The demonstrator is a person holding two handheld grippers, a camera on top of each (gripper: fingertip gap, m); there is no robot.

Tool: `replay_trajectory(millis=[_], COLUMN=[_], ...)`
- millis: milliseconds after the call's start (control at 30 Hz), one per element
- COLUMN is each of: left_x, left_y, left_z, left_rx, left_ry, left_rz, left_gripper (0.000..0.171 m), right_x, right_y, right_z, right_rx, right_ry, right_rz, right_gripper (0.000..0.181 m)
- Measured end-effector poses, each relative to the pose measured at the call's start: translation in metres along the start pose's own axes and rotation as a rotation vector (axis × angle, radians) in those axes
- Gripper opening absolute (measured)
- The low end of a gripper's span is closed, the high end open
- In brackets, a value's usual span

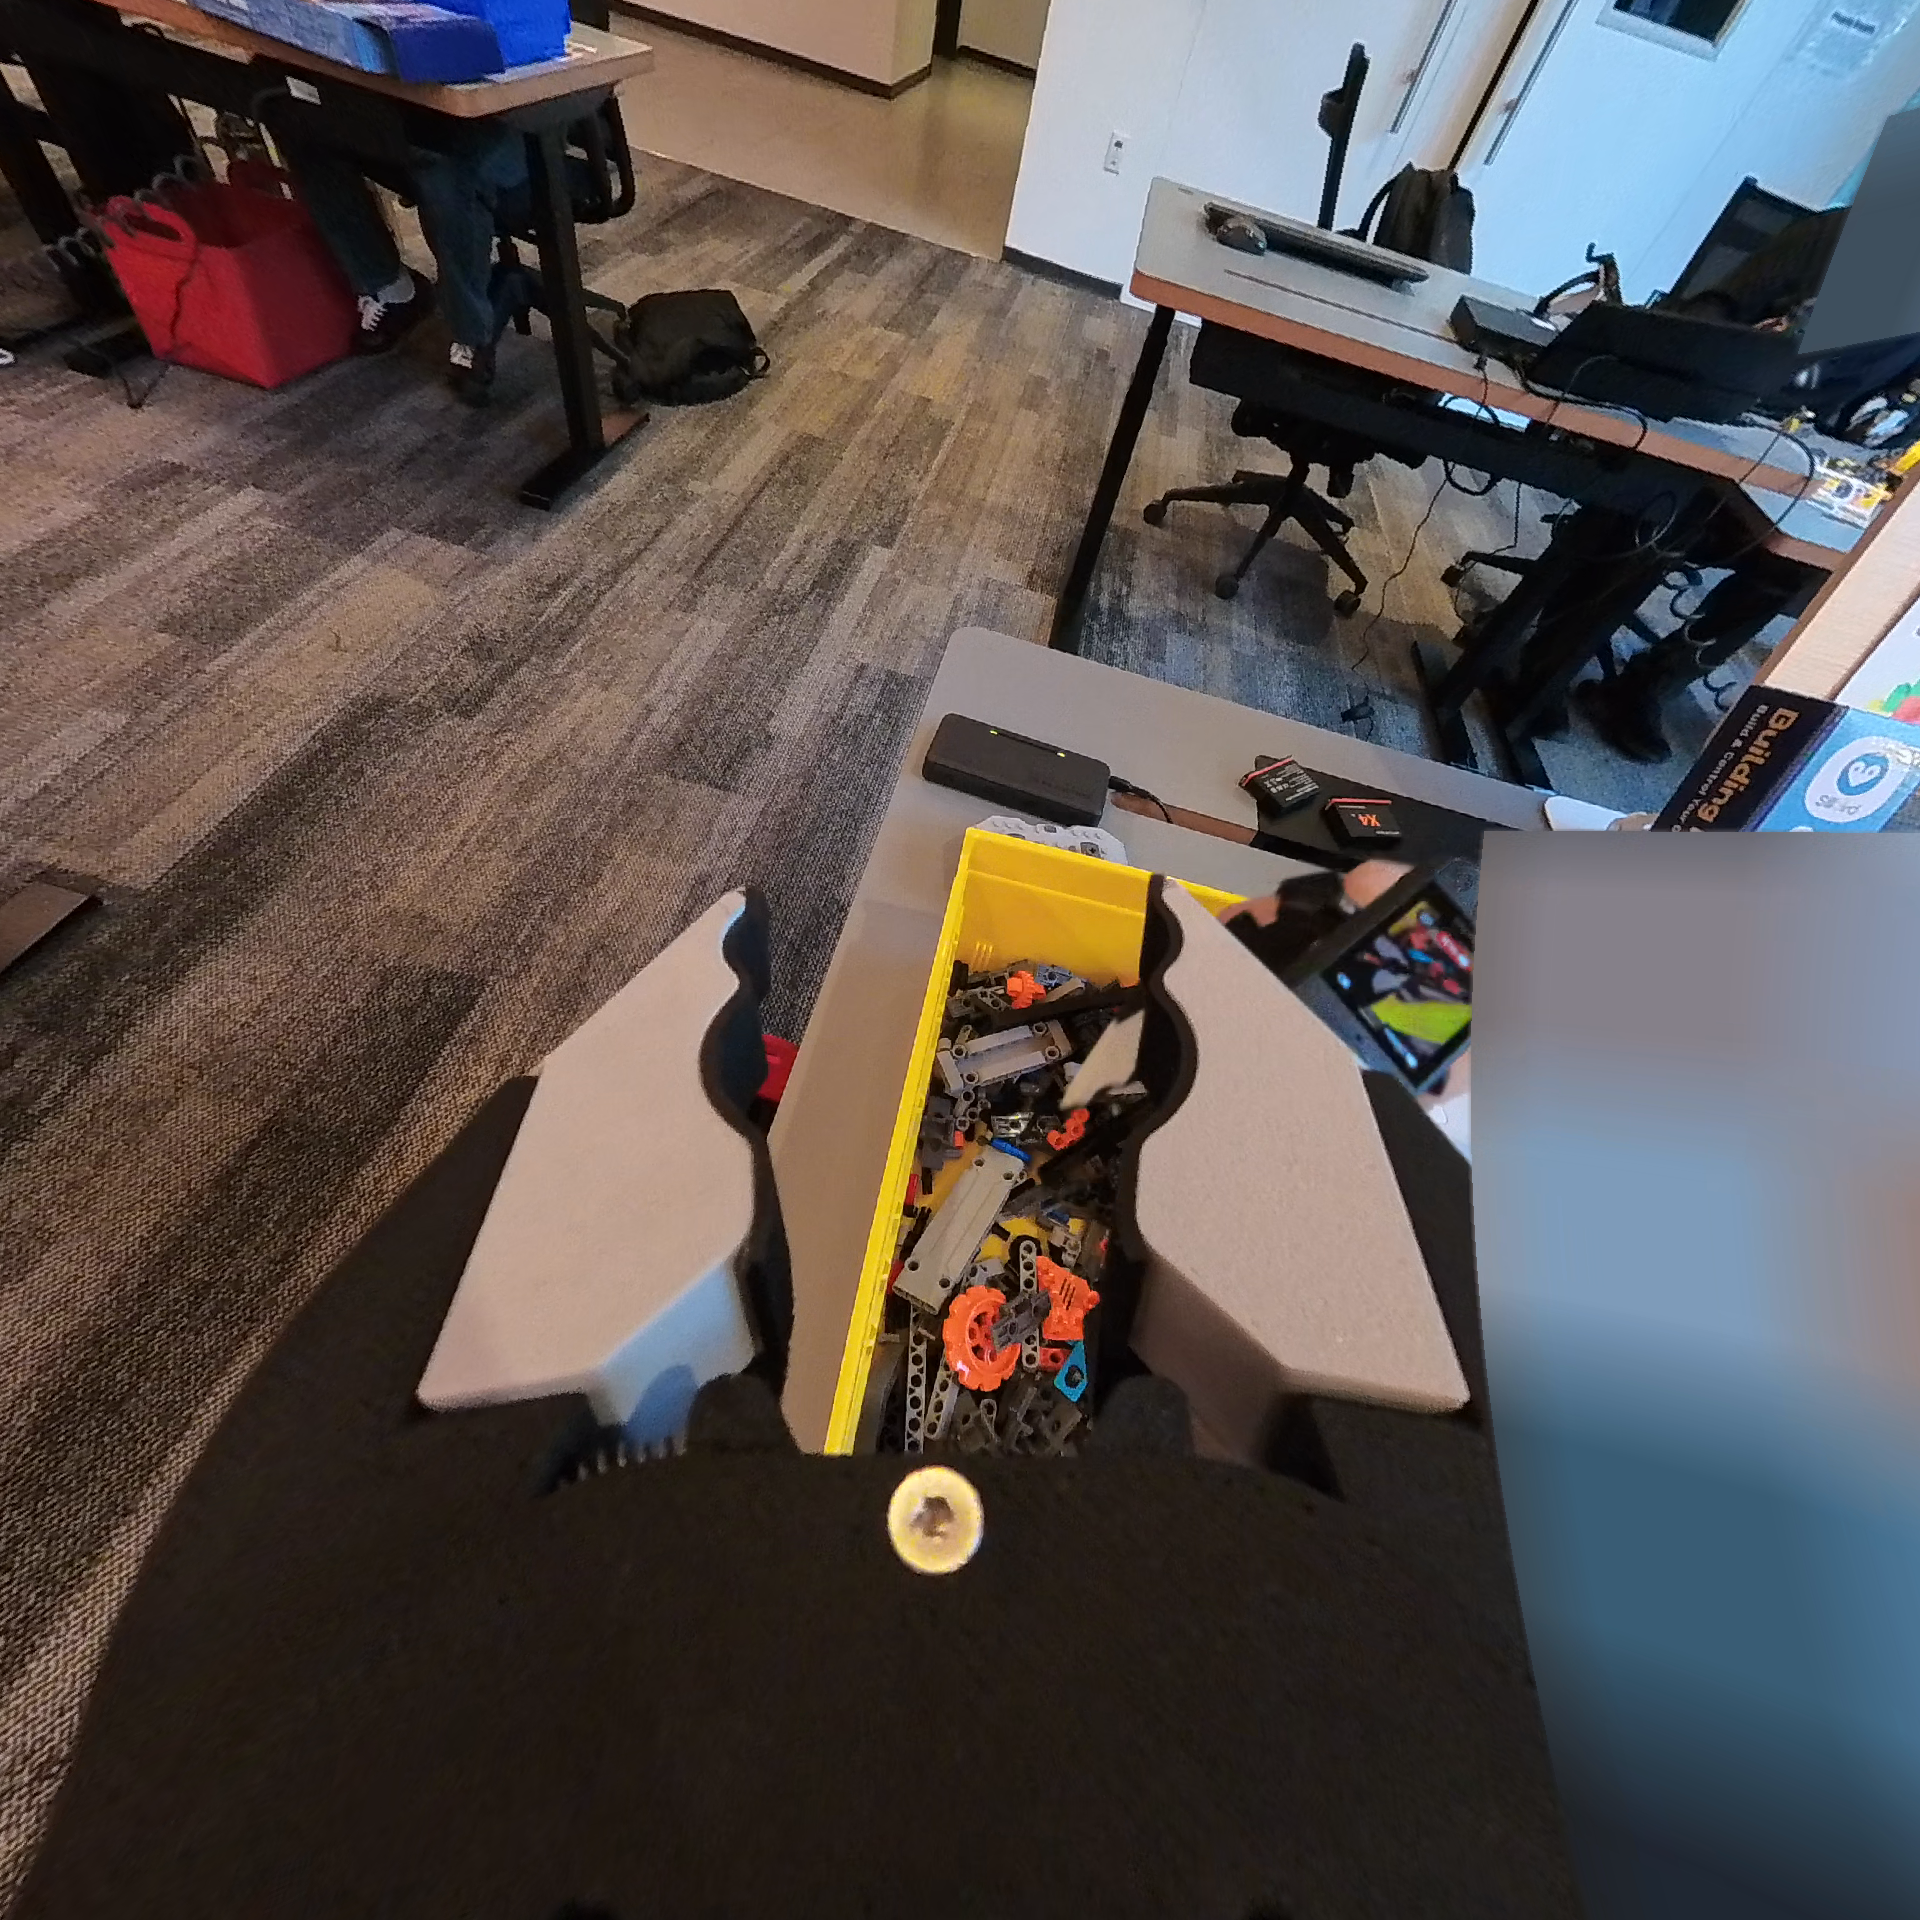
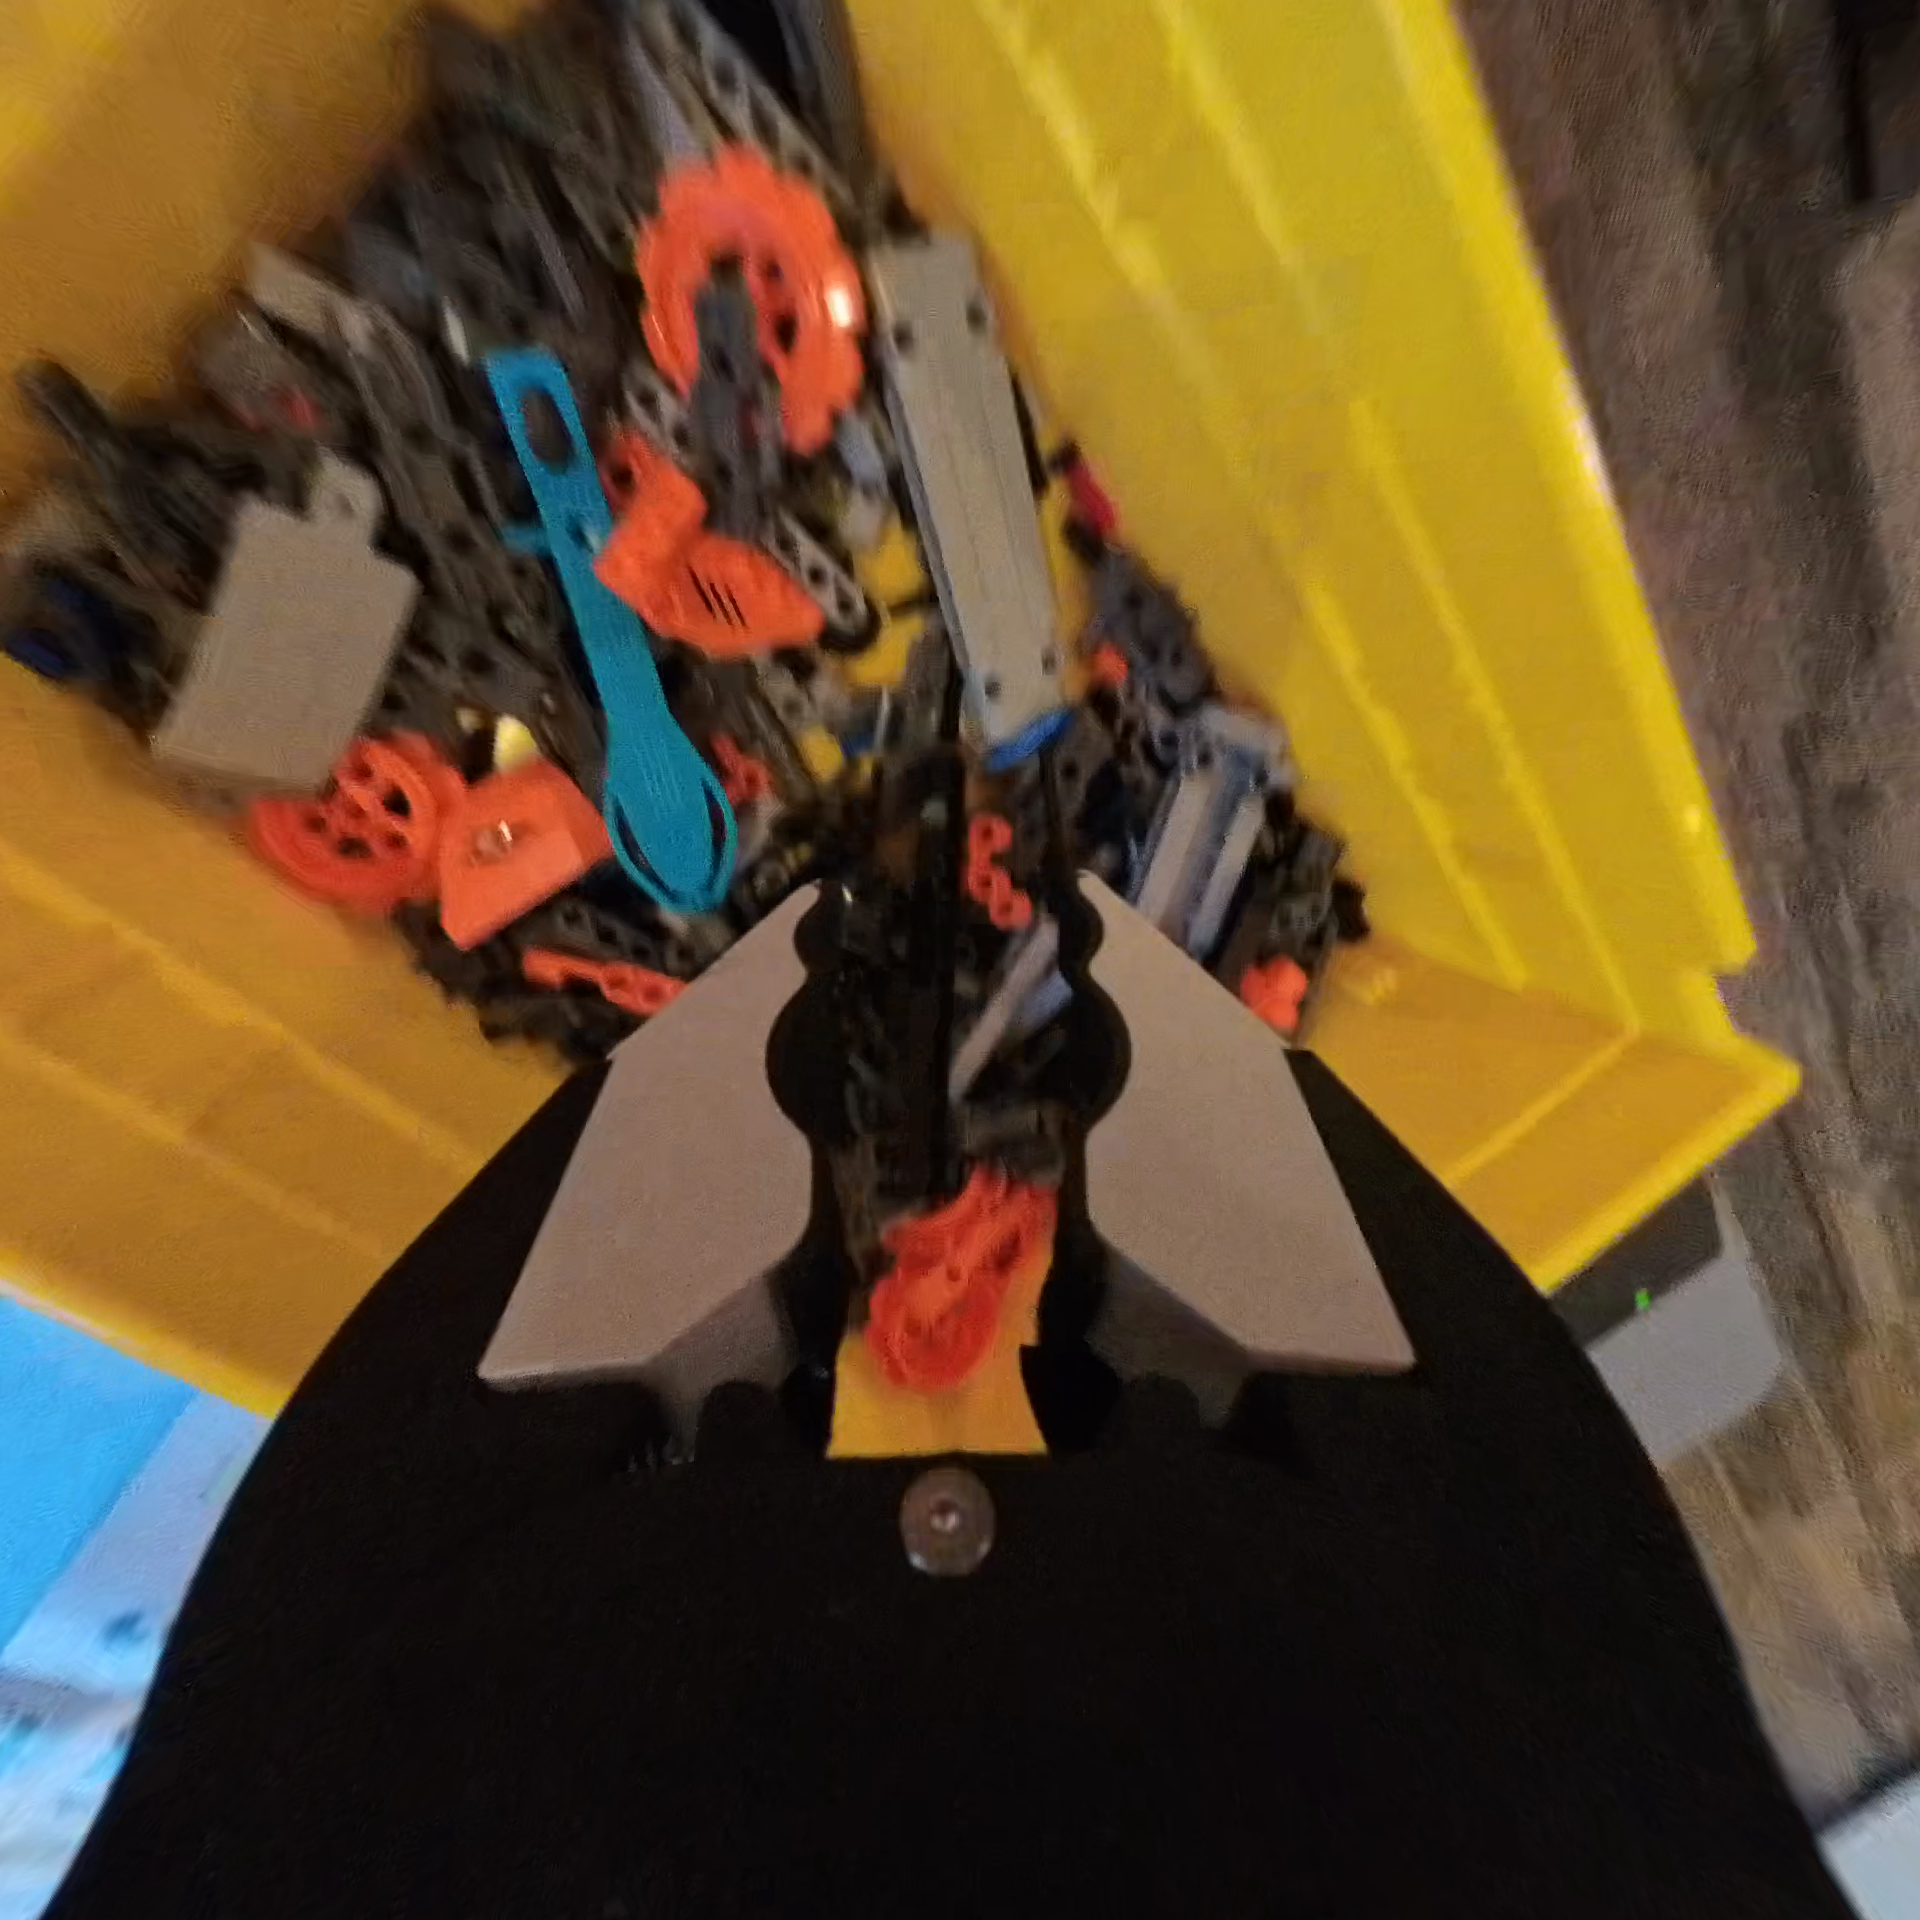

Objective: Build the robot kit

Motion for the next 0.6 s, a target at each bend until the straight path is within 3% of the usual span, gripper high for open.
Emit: replay_trajectory(millis=[100,200,300,400,467,533,600], left_x=[0.000,0.000,0.000,0.001,0.000,0.001,0.001], left_y=[0.000,0.000,0.001,0.002,0.001,-0.001,-0.001], left_z=[0.000,0.000,0.000,0.001,0.001,0.000,0.000], left_rx=[0.001,0.002,0.002,0.009,0.006,-0.002,-0.003], left_ry=[0.002,0.004,0.001,0.001,0.003,0.001,-0.001], left_rz=[-0.003,0.003,0.014,0.019,0.019,0.018,0.016], left_gripper=[0.070,0.069,0.069,0.069,0.069,0.069,0.069], right_x=[0.001,-0.010,-0.011,-0.012,-0.011,-0.013,-0.016], right_y=[0.018,0.047,0.047,0.047,0.044,0.046,0.054], right_z=[-0.034,-0.044,-0.045,-0.035,-0.035,-0.036,-0.033], right_rx=[-0.136,-0.071,-0.061,0.014,-0.036,-0.066,-0.045], right_ry=[-0.110,-0.107,-0.055,-0.099,-0.135,-0.131,-0.103], right_rz=[0.001,-0.017,-0.130,-0.043,0.022,0.040,0.014], right_gripper=[0.046,0.049,0.000,0.000,0.013,0.039,0.043])
Point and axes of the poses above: each gripper's, where its closed fingertips meet, y out along the fingers, z out of its underside, x = y × z across the jaws, the point moved 8 cm from there along -y, back along the fingers, and after that the axes turned 9 degrees about -z, right-handed, at the moved point
